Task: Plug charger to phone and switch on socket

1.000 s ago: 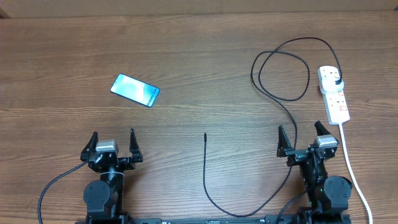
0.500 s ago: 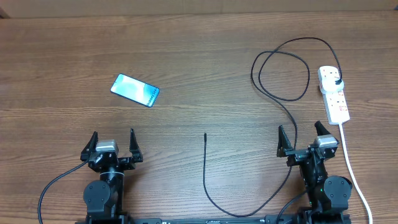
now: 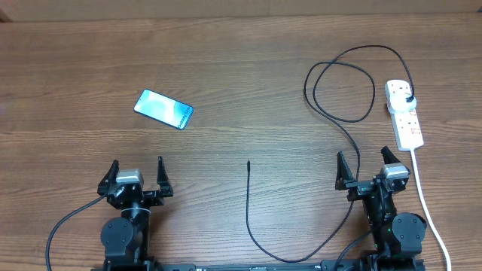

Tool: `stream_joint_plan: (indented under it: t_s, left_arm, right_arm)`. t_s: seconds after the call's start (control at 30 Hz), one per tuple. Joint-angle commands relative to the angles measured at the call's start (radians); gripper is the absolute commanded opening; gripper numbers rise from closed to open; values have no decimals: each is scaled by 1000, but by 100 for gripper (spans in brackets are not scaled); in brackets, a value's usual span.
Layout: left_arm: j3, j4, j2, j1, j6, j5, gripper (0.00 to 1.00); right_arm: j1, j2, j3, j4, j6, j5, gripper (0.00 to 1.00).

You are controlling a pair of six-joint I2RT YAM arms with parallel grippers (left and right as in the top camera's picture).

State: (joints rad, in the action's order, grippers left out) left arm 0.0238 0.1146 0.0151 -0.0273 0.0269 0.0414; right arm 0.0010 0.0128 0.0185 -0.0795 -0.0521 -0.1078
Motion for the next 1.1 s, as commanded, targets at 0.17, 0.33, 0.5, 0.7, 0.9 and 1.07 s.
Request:
stream_joint_plan:
  t_s: [0.17, 0.33, 0.5, 0.7, 0.9, 1.07]
  left_arm:
    - [116, 47, 63, -8, 20, 15, 100]
    - [225, 46, 232, -8, 34, 14, 100]
    - [403, 47, 478, -8, 57, 14, 100]
    - [678, 139, 716, -8, 110, 66, 100]
    - [942, 322, 918, -6, 173, 77, 100]
    - [1127, 526, 1096, -5, 206, 126, 100]
  right_arm:
    - [5, -10, -11, 5, -1, -5, 100]
    - [5, -10, -11, 5, -1, -5, 100]
    - [5, -10, -11, 5, -1, -5, 100]
    - [5, -10, -11, 5, -1, -5, 100]
    - [5, -10, -11, 5, -1, -5, 100]
    - [5, -10, -11, 5, -1, -5, 100]
